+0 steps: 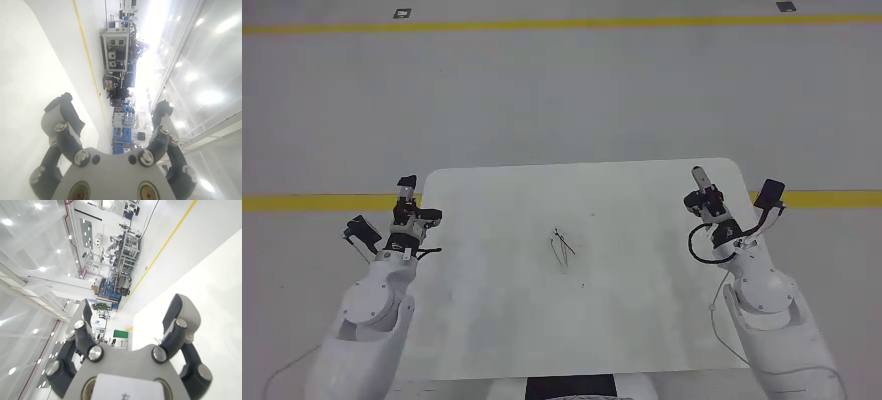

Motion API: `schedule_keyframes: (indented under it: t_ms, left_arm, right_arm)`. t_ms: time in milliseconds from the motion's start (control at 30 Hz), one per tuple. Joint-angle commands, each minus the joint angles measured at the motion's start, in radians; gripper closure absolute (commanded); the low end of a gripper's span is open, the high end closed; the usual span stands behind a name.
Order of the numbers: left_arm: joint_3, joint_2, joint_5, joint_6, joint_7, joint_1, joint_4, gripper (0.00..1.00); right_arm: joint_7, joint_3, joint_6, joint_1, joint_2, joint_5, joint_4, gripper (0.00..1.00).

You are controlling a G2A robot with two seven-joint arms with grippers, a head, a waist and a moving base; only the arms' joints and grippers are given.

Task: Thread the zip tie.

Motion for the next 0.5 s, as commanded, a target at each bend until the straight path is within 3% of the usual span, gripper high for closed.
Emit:
schedule_keyframes:
  t_ms: [0,67,300,467]
  left_arm:
    - [0.000,0.000,0.000,0.000,0.000,0.000,0.000,0.00]
    - [0.000,0.000,0.000,0.000,0.000,0.000,0.000,0.00]
    - [0.000,0.000,0.000,0.000,0.000,0.000,0.000,0.00]
    - [0.000,0.000,0.000,0.000,0.000,0.000,0.000,0.00]
  right_arm:
    - [0.000,0.000,0.000,0.000,0.000,0.000,0.000,0.00]
    - [0.068,-0.019,-0.004,0.044,0.007,-0.122,-0.045,0.00]
    - [0.281,-0.128,0.099,0.179,0.017,-0.419,-0.028,0.00]
    - [0.306,-0.149,0.115,0.194,0.015,-0.439,-0.027,0.00]
